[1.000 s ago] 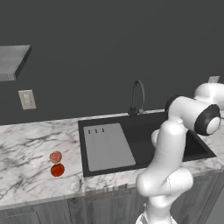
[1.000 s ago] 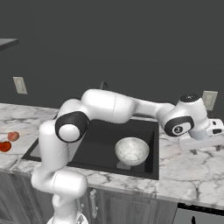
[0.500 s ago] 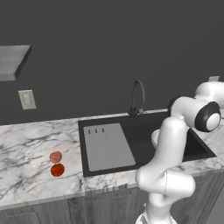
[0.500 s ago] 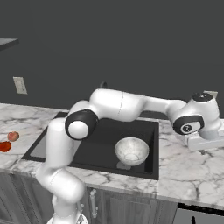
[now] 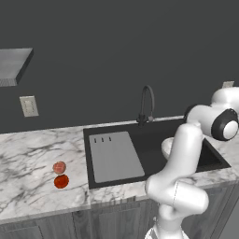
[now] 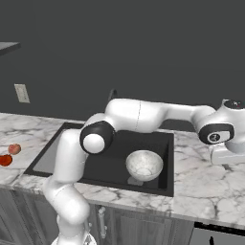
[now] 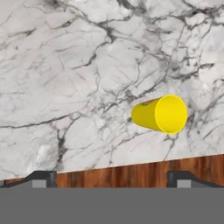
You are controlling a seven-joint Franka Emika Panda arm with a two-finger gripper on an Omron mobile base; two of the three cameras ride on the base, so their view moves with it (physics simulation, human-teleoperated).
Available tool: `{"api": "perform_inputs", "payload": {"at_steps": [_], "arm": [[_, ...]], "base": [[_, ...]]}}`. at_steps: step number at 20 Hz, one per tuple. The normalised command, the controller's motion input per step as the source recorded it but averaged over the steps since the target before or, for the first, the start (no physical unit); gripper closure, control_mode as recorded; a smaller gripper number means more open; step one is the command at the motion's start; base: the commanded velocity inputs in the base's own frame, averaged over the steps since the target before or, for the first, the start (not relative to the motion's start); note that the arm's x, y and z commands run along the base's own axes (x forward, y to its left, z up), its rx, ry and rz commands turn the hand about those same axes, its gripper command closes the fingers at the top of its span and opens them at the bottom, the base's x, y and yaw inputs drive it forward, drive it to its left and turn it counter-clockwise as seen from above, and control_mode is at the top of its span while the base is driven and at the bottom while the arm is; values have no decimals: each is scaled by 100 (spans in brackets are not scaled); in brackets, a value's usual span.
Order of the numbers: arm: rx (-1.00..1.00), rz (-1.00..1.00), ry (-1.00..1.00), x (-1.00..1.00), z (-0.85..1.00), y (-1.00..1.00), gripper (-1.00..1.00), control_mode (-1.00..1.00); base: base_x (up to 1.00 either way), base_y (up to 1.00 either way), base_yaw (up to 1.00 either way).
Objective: Remove the tomato and peach from the sink. Then move the bowl and cup from the counter to the sink for washing.
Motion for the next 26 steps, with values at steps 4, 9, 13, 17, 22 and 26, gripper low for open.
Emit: {"api": "perform_inputs", "payload": {"at_steps": [4,9,13,17,22,26], "arm": [[2,0,0,-3,0,-4,-100,-100],[0,0,0,0,0,-8,-100,-100],[0,0,0,0,-2,-10,-100,-100],[0,0,0,0,-6,-5,-100,-100],[0,0,0,0,-8,-5,-100,-100],[0,0,0,0,-7,-5,-100,-100]], "base": [[0,0,0],[0,0,0],[0,0,0],[0,0,0],[0,0,0],[0,0,0]]}}
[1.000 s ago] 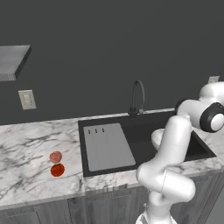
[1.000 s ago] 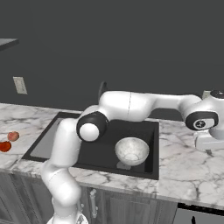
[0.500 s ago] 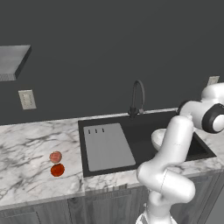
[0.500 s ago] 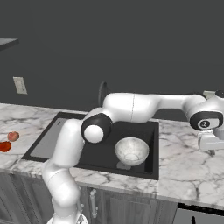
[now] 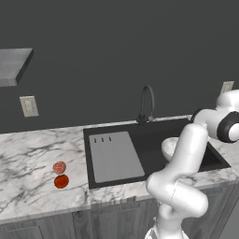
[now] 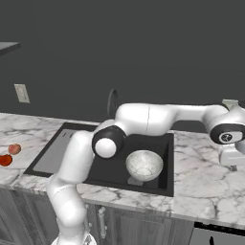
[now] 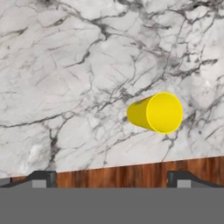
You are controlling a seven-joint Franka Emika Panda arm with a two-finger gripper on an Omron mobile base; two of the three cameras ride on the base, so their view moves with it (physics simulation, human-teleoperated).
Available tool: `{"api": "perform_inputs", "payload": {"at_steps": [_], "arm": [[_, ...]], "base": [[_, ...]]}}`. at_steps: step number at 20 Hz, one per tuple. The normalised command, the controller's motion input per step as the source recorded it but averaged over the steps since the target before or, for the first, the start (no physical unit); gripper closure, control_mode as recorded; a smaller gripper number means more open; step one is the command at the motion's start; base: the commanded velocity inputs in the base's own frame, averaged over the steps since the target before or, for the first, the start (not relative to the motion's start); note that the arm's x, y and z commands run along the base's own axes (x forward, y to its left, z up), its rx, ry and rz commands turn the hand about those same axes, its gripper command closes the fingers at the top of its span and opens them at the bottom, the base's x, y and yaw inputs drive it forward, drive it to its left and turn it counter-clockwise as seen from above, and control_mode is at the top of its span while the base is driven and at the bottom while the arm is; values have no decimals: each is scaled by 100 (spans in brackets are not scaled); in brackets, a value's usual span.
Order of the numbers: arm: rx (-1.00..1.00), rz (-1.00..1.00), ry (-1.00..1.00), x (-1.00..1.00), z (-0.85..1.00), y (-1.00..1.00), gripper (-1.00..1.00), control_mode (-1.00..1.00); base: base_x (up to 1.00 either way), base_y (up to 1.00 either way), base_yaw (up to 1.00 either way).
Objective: Remove the tomato and peach from the sink. Then move the bowl and cup from the counter to the sink for washing.
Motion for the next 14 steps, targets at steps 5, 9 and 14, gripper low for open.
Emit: {"api": "perform_inputs", "payload": {"at_steps": [5,9,14], "arm": [[0,0,-1,0,-6,-5,-100,-100],[0,0,-2,0,-6,-3,-100,-100],[0,0,-2,0,-4,-6,-100,-100]], "base": [[0,0,0],[0,0,0],[0,0,0]]}}
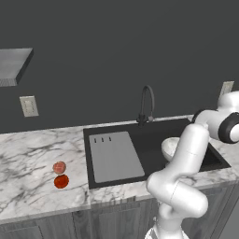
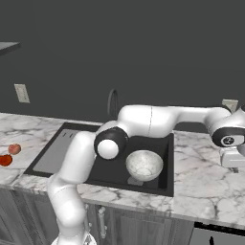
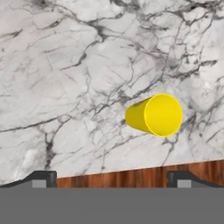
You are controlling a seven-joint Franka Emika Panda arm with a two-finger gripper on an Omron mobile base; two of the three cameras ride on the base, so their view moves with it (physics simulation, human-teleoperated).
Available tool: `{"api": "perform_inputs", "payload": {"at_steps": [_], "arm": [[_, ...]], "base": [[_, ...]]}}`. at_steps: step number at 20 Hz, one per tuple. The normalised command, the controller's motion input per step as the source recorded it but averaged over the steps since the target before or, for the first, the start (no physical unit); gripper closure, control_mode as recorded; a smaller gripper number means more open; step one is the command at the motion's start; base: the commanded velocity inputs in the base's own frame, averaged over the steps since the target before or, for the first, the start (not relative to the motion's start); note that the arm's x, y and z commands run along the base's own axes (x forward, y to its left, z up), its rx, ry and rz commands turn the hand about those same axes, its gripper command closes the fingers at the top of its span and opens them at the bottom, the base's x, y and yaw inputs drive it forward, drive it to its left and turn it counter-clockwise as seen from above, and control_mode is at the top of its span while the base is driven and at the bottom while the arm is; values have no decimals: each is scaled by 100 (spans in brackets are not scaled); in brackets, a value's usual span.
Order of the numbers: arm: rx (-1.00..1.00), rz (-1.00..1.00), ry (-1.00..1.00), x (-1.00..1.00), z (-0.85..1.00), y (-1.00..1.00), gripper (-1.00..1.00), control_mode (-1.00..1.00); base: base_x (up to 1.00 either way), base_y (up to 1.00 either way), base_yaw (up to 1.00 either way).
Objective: Remove the tomato and peach from the sink. Then move the bowl and cup from the counter to the sink for washing.
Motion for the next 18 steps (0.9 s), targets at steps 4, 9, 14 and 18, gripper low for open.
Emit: {"api": "perform_inputs", "payload": {"at_steps": [4,9,14,18], "arm": [[0,0,-2,0,-5,-7,-100,-100],[0,0,0,0,-6,-6,-100,-100],[0,0,0,0,-7,-9,-100,-100],[0,0,0,0,-7,-8,-100,-100]], "base": [[0,0,0],[0,0,0],[0,0,0],[0,0,0]]}}
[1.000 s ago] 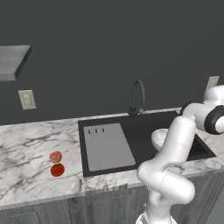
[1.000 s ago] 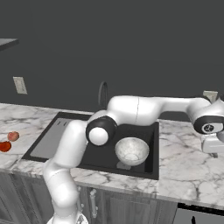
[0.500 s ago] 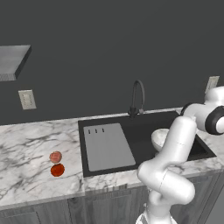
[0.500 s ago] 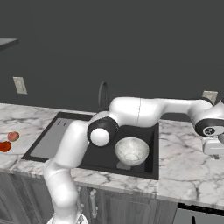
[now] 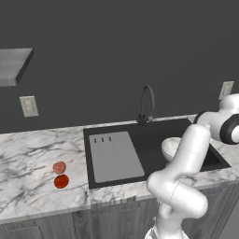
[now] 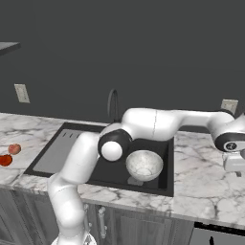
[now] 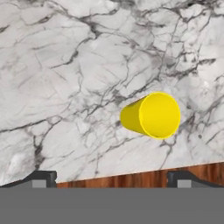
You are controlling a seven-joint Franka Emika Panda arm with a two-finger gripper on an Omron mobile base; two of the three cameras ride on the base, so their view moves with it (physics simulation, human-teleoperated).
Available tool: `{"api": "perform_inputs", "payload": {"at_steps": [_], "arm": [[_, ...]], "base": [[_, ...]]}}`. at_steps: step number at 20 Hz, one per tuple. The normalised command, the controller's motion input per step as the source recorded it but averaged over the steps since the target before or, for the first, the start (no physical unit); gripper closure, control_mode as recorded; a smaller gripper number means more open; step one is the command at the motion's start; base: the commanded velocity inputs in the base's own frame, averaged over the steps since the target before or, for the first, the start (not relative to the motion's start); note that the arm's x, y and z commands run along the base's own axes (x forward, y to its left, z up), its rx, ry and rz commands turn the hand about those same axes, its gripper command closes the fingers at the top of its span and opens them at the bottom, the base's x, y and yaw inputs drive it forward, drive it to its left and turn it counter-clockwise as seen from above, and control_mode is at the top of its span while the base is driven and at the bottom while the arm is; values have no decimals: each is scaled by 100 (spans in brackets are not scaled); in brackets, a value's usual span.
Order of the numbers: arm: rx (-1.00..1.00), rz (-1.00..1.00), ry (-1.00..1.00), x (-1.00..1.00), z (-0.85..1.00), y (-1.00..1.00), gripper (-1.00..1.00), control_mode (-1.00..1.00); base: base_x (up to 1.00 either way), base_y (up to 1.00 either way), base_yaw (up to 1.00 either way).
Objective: Remove the tomato and peach from the sink. Then move the bowl and cup from the counter to the sink for washing.
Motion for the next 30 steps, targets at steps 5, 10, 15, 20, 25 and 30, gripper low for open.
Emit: {"api": "perform_inputs", "payload": {"at_steps": [5,10,15,20,25,30], "arm": [[0,0,0,0,-8,-7,-100,-100],[0,0,0,0,-5,-7,-100,-100],[0,0,0,0,-8,-4,-100,-100],[0,0,0,0,-8,-3,-100,-100],[0,0,0,0,-9,-2,-100,-100],[0,0,0,0,-8,-4,-100,-100]], "base": [[0,0,0],[0,0,0],[0,0,0],[0,0,0],[0,0,0],[0,0,0]]}}
